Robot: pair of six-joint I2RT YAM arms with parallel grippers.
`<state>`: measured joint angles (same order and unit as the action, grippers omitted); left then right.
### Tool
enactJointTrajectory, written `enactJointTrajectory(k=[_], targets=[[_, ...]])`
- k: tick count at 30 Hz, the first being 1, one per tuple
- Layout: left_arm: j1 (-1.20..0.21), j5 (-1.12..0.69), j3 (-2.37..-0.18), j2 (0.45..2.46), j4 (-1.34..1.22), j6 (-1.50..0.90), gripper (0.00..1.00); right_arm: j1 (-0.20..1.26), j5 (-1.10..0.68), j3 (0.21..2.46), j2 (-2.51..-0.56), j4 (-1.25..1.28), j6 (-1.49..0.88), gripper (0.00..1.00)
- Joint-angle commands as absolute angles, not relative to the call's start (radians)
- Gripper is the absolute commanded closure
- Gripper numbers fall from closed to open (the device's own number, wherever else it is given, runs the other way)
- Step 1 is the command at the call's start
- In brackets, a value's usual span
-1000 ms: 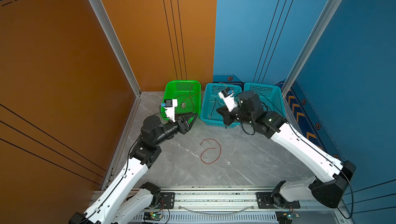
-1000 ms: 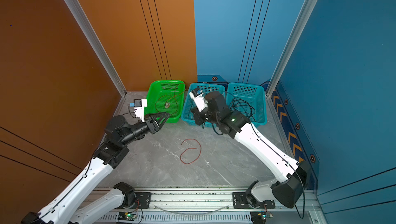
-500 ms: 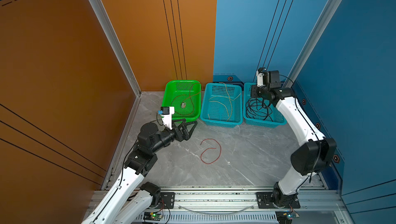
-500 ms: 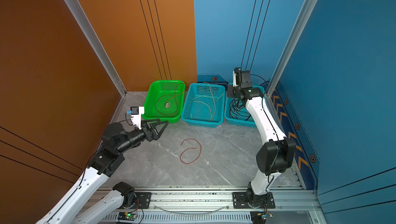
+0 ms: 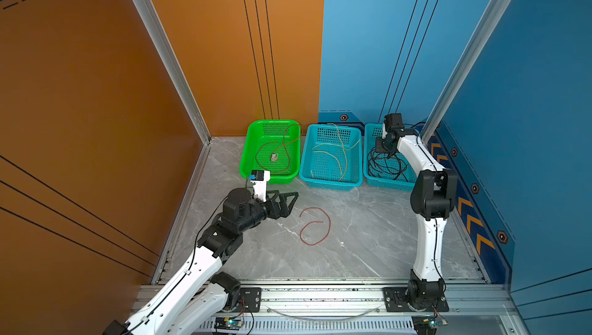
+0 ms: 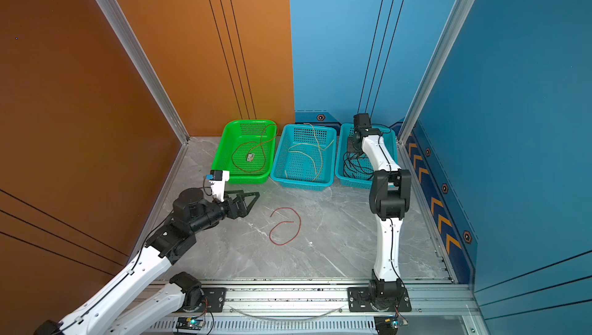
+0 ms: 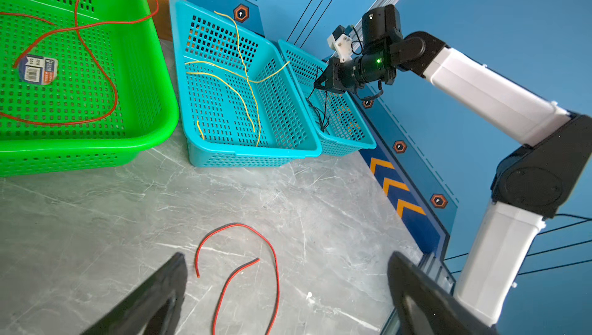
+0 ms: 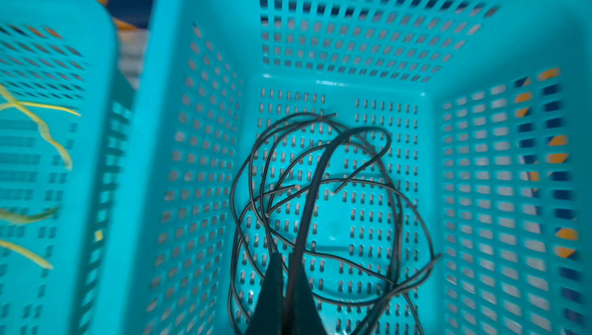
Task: Untangle and sort cables by color
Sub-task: Place the cable in the container.
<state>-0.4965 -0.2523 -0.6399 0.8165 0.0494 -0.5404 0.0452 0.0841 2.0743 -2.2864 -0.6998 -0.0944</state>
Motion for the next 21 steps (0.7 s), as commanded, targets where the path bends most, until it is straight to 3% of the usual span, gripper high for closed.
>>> enactJointTrajectory(k=[1, 5, 8, 17, 21], targets=[[-0.542, -0.169, -0.643, 0.853, 0.085, -0.468, 0.02, 0.047, 0.081, 2.109, -2.312, -0.76, -0.116, 0.8], [-0.569, -0.147, -0.639, 0.89, 0.091, -0.439, 0.02, 0.035, -0.05, 2.078, -2.286, -0.735, -0.167, 0.57], [-0.578, -0.145, -0.646, 0.917, 0.114, -0.411, 0.02, 0.033, -0.063, 1.98, -2.183, -0.661, -0.199, 0.47], [-0.609, -0.068, -0.643, 0.941, 0.143, -0.356, 0.02, 0.102, -0.04, 1.63, -1.798, -0.551, -0.193, 0.44], [-0.607, -0.074, -0.651, 0.977, 0.14, -0.341, 0.02, 0.228, -0.069, 1.446, -1.641, -0.544, -0.153, 0.44]])
